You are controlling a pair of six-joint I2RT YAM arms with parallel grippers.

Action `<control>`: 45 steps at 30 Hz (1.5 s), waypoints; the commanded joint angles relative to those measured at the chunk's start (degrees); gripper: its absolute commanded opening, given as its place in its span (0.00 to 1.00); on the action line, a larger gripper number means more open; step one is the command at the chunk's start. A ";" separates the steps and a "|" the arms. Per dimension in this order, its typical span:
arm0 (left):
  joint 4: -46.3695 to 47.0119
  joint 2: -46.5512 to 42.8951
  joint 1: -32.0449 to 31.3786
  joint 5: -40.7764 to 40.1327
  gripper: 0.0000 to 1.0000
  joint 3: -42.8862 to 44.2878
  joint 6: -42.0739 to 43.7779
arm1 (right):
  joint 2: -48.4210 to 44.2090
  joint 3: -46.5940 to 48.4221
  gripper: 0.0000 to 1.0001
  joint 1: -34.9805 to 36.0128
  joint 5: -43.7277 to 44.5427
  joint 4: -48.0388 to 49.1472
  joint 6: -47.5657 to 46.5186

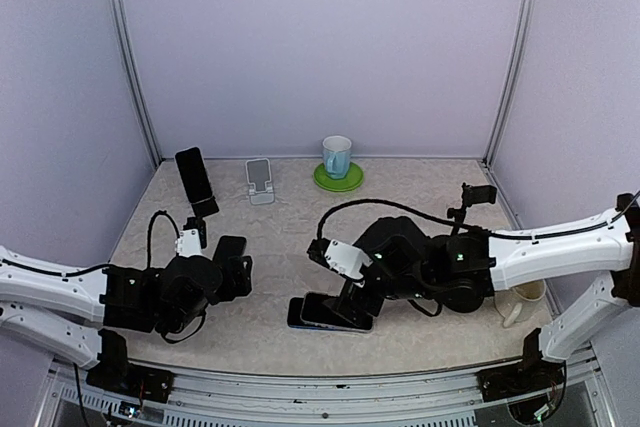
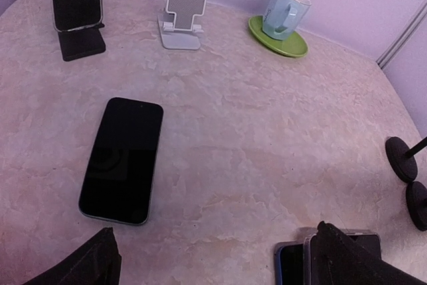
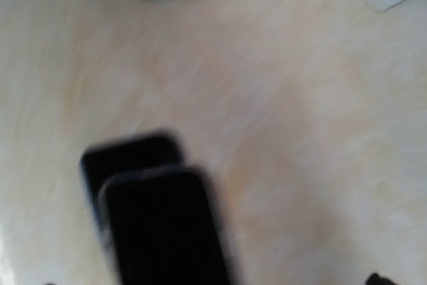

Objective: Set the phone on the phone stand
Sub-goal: Pick up the phone.

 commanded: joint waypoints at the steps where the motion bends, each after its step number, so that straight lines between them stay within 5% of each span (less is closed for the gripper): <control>1: -1.56 -0.33 -0.75 -1.45 0.99 -1.41 -4.79 | 5.83 3.30 1.00 -1.46 -8.44 -8.70 -5.50; 6: -0.10 -4.21 -1.83 0.08 0.99 -5.01 -6.97 | 8.78 4.12 1.00 -5.75 -17.17 -8.18 -8.22; 17: 0.94 -9.33 -2.16 0.72 0.99 -8.24 -8.39 | 15.22 8.21 1.00 -8.91 -21.13 -12.68 -12.62; 38: 4.19 -5.85 -2.27 0.58 0.99 -9.25 -9.51 | 22.67 6.54 1.00 -11.63 -20.19 -9.69 -12.94; 45: 5.24 -6.42 -2.22 0.62 0.99 -10.03 -9.63 | 23.30 7.24 0.79 -12.09 -21.29 -10.73 -13.17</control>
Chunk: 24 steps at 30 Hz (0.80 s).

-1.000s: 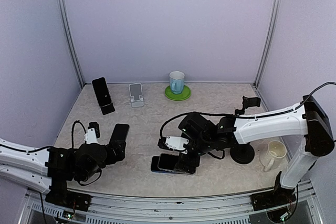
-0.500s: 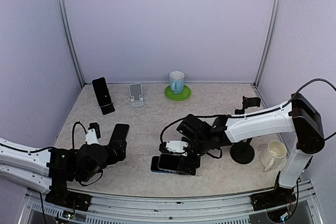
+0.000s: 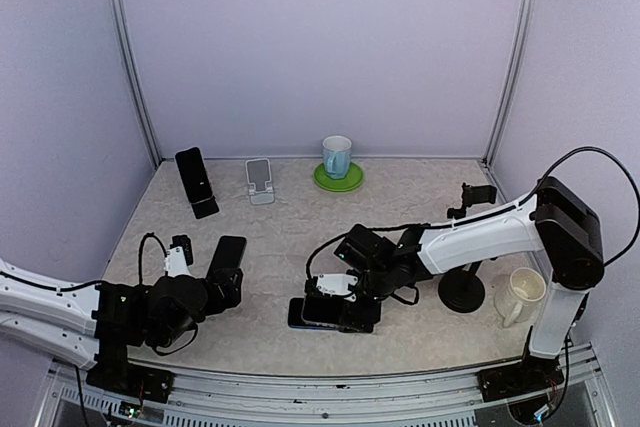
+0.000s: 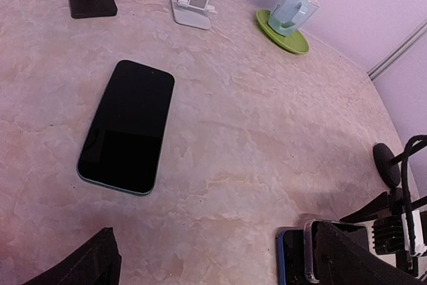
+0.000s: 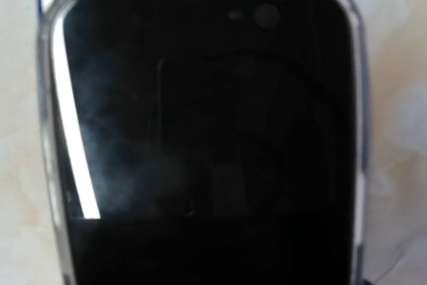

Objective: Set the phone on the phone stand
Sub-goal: Pick up the phone.

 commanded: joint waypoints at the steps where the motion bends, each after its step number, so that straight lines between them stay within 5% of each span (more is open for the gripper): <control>1: 1.22 -0.36 -0.43 -0.20 0.99 -0.72 -0.58 | 0.65 0.14 0.75 -0.48 -0.42 0.27 -0.32; 8: 1.60 0.23 -0.37 0.03 0.99 -0.78 -0.89 | -1.03 -0.25 0.54 -0.47 -1.26 0.75 -0.10; 14: 2.01 0.74 -0.40 0.86 0.99 -0.07 -1.94 | -5.14 -1.55 0.51 0.05 1.64 4.18 0.72; 24: -0.92 2.67 -0.38 5.13 0.99 6.32 -6.59 | -13.99 -7.77 0.51 3.70 20.49 16.91 -1.77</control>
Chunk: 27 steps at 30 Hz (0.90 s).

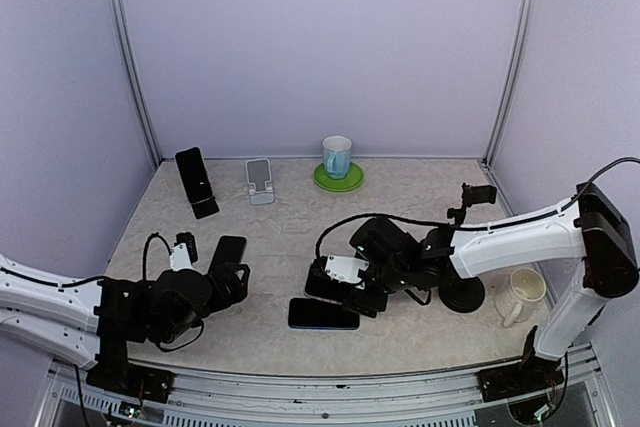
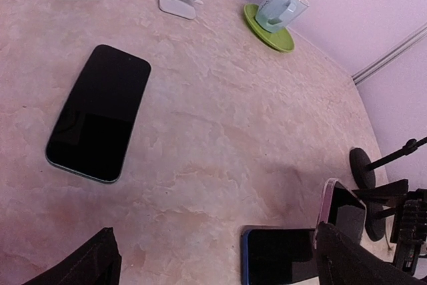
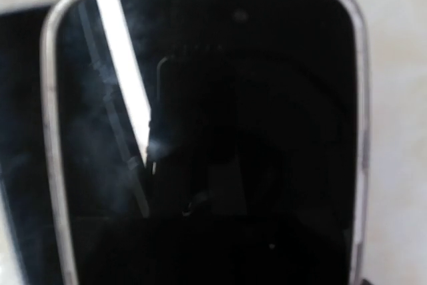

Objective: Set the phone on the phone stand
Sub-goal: Pick up the phone.

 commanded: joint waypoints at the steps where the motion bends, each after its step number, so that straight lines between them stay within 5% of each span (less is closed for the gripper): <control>1: -0.95 1.02 -0.35 2.92 0.99 4.36 -2.41 | -4.25 -2.34 0.50 2.23 11.02 11.16 -1.82; 14: 6.56 0.32 -0.42 9.92 0.99 6.14 -2.00 | -6.41 -9.80 0.51 7.91 31.28 28.71 -9.87; 27: 9.36 2.55 -0.35 9.71 0.99 10.19 -4.73 | -3.58 -15.12 0.50 13.43 44.83 56.29 -26.80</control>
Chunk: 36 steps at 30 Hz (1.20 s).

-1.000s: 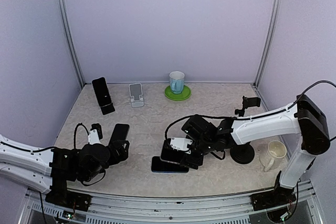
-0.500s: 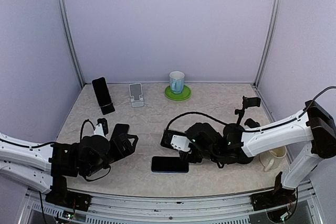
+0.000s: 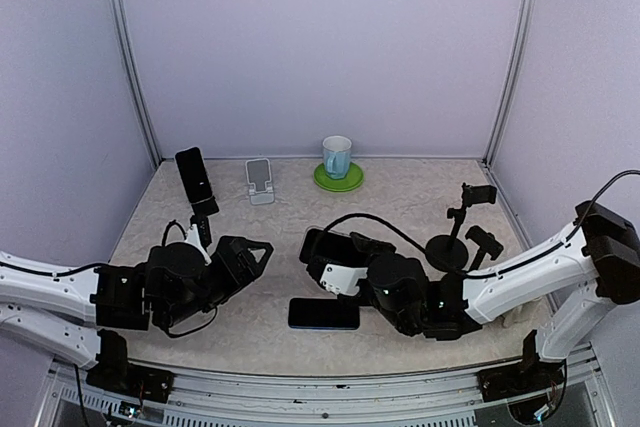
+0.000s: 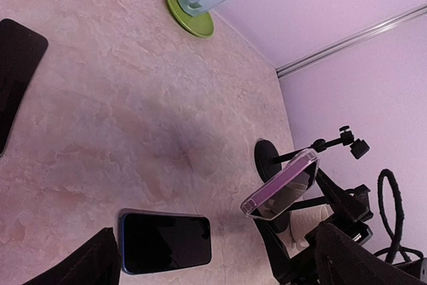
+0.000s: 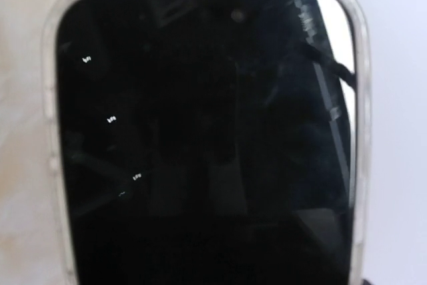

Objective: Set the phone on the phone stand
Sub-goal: Pass from the right arm to the left

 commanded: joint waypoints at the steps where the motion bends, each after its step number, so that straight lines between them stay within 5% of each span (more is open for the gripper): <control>1: 2.11 1.93 -0.31 -0.91 0.99 3.36 -0.18 | 1.63 -0.33 0.50 1.73 8.18 17.32 -7.92; 14: 4.49 7.16 0.87 -2.83 0.99 10.30 2.48 | 12.48 0.04 0.48 5.31 16.01 51.51 -31.32; 25: 7.18 10.19 1.11 -2.11 0.99 10.78 2.37 | 21.07 4.93 0.43 7.14 19.48 67.35 -43.39; 36: 15.68 9.03 1.27 -3.20 0.99 7.12 5.02 | 20.02 5.66 0.42 8.25 19.01 60.95 -37.55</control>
